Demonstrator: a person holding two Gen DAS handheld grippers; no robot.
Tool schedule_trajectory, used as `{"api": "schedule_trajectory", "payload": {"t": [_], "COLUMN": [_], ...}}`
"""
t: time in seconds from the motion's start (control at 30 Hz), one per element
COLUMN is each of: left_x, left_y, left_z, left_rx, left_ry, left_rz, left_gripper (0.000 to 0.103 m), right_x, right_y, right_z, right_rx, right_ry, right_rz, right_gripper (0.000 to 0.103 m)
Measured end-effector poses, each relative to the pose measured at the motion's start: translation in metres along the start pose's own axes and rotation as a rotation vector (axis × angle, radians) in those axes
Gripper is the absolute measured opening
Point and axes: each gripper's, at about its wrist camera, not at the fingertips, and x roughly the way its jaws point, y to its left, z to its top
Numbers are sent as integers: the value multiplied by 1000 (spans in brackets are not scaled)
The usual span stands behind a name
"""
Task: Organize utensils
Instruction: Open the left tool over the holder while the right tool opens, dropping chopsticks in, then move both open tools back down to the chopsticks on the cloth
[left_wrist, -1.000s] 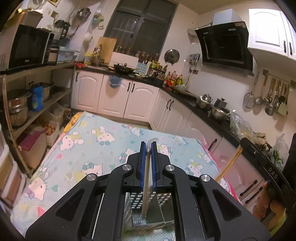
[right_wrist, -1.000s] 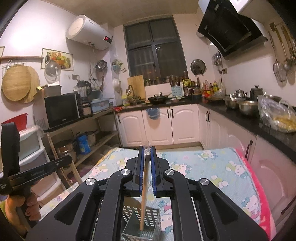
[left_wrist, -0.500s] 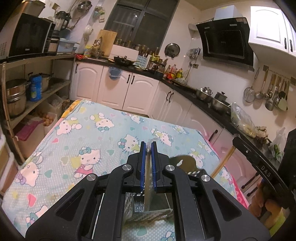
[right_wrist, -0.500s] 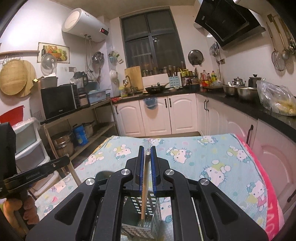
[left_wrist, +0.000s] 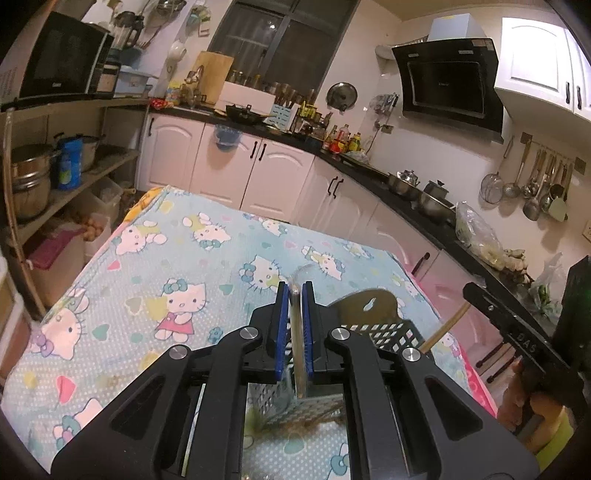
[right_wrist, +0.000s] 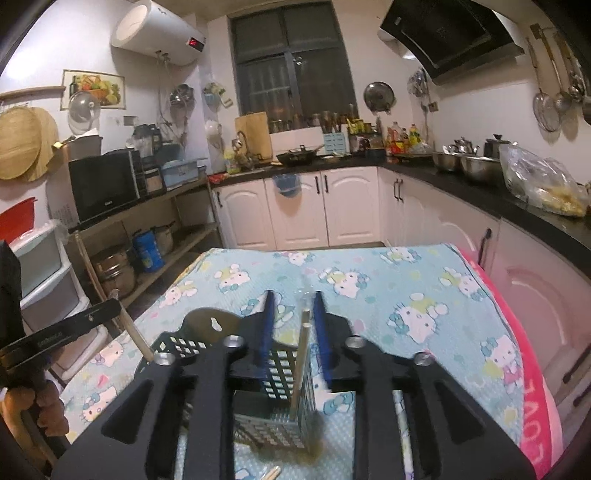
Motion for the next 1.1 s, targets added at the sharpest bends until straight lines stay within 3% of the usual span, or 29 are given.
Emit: {"api": "schedule_trajectory", "payload": {"t": [0.13, 0.2, 0.7, 1.1], "left_x": [-2, -3, -25, -68], "left_y": [5, 6, 10, 17], "left_z": [-2, -3, -13, -24], "left_rx": [3, 3, -9, -16], "left_ry": [13, 13, 23, 12], "left_rz": [2, 2, 1, 48], "left_gripper": [2, 5, 34, 56], "right_x": [-5, -8, -50, -87], "right_y": [-2, -5, -2, 24], "right_z": [-3, -6, -12, -24], "right_rx": [9, 33, 77, 18], "right_ry": [7, 11, 14, 31], "right_rz": [-2, 0, 75, 154], "right_gripper": [37, 43, 60, 64]}}
